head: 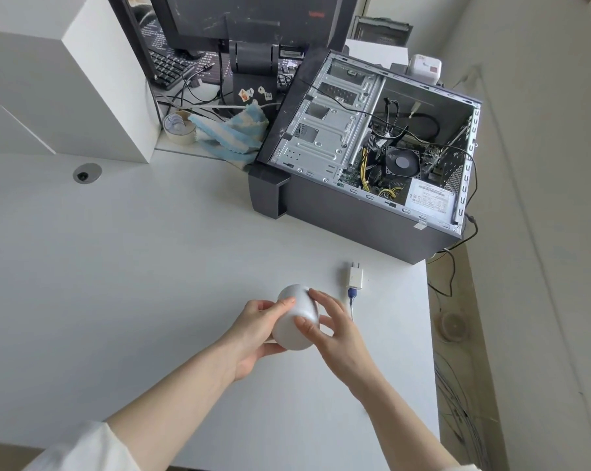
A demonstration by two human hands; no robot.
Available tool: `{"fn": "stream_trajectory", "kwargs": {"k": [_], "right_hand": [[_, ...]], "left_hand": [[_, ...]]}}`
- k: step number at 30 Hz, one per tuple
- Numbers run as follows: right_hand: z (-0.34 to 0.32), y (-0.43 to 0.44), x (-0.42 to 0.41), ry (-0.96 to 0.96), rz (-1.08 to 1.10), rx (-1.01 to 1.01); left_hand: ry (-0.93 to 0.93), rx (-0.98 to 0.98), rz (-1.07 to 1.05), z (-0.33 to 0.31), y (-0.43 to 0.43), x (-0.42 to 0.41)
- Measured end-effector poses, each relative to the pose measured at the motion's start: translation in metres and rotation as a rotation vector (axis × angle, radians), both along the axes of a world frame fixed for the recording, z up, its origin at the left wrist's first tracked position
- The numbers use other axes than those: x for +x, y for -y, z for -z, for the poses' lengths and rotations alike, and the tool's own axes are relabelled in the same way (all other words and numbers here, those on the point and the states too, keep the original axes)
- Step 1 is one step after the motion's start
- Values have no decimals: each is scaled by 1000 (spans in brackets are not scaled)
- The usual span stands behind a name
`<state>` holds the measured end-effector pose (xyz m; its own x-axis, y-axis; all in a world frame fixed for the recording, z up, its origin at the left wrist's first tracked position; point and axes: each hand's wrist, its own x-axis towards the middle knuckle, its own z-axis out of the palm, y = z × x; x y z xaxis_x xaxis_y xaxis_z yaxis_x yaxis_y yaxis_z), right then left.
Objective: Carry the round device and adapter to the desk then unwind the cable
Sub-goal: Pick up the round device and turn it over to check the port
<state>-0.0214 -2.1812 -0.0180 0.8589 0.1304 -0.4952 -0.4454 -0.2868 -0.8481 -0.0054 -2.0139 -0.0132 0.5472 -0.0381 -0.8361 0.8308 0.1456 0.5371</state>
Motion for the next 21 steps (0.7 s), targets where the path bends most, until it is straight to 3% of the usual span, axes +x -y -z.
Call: {"fn": "stream_trajectory", "kwargs": {"k": [10, 21], "right_hand": [[-9, 3, 13, -192, 178, 163], [-14, 6, 20, -336, 172, 241]], "left_hand": [[55, -51, -53, -2, 2, -8], [122, -126, -45, -2, 2, -15]]}}
